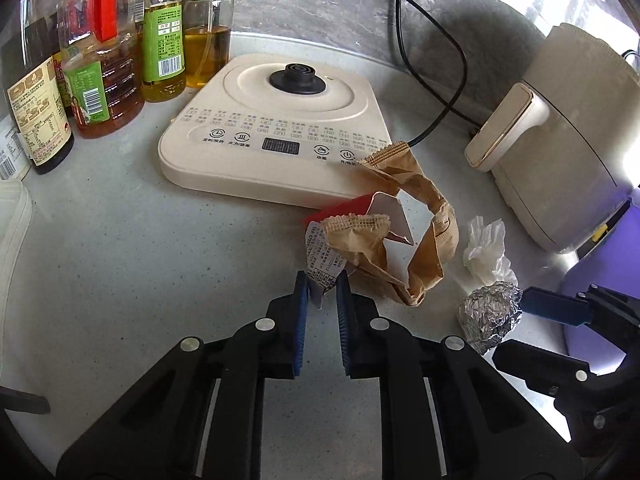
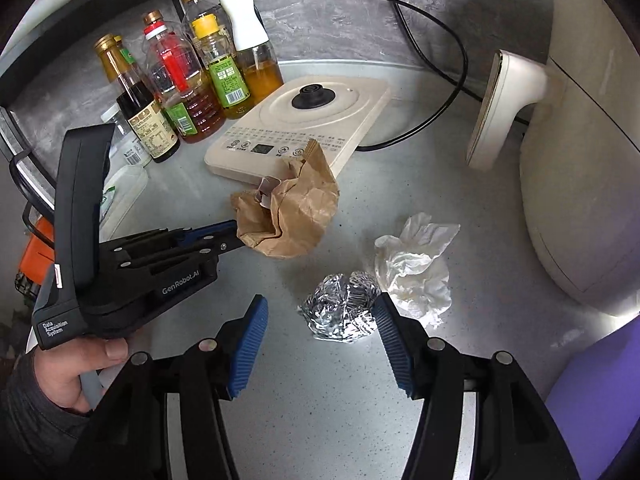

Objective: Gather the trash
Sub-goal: 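Grasp the red-labelled brown paper bag with the left tool while the right tool grasps the foil ball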

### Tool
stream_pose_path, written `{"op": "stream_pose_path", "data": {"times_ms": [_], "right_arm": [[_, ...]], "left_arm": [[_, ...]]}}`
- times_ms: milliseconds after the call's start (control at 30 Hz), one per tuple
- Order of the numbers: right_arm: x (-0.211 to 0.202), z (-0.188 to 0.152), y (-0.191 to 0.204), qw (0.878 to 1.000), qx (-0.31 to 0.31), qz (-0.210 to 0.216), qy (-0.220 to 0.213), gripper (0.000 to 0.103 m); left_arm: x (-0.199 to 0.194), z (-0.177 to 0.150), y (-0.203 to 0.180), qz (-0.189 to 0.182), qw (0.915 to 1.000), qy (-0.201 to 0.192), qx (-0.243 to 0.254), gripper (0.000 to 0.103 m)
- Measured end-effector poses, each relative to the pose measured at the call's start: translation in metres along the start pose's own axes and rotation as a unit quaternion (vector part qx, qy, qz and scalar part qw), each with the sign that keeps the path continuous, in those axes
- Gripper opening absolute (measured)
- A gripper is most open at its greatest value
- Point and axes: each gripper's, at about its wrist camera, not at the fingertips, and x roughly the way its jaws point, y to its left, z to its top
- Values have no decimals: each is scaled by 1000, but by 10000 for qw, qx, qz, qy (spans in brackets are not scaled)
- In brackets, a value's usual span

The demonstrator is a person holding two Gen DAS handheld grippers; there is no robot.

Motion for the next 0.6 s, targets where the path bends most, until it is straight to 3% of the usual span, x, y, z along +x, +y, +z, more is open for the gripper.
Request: {"op": "stream_pose_path", "data": {"times_ms": [100,233,467,500,533,567,600], "right_arm": [[6,0,0,10000,49,42,68,56],[11,3,0,9999,90,-48,62,65],[20,4,9,9999,26,69,123,68],[21,3,10,9999,48,99,126,65],[22,3,11,9998,58,159,135,51],[23,2,11,9996,70,213,155,44],[21,1,12,9997,102,215,115,44]], "left_arm": [[-9,-1,3,76,9999,-88,-34,14],[-27,-3,11,213,9995,-193,-114,13],[-70,-5,15,292,9980,-552,-63,13],[-78,-5,13,288,9976,-627,5,13],[-85,-5,10,299,9970,-707,84,13],[-92,-5,6,341,9960,-801,177,13],[-100,-6,1,504,9938,-932,350,13]]}}
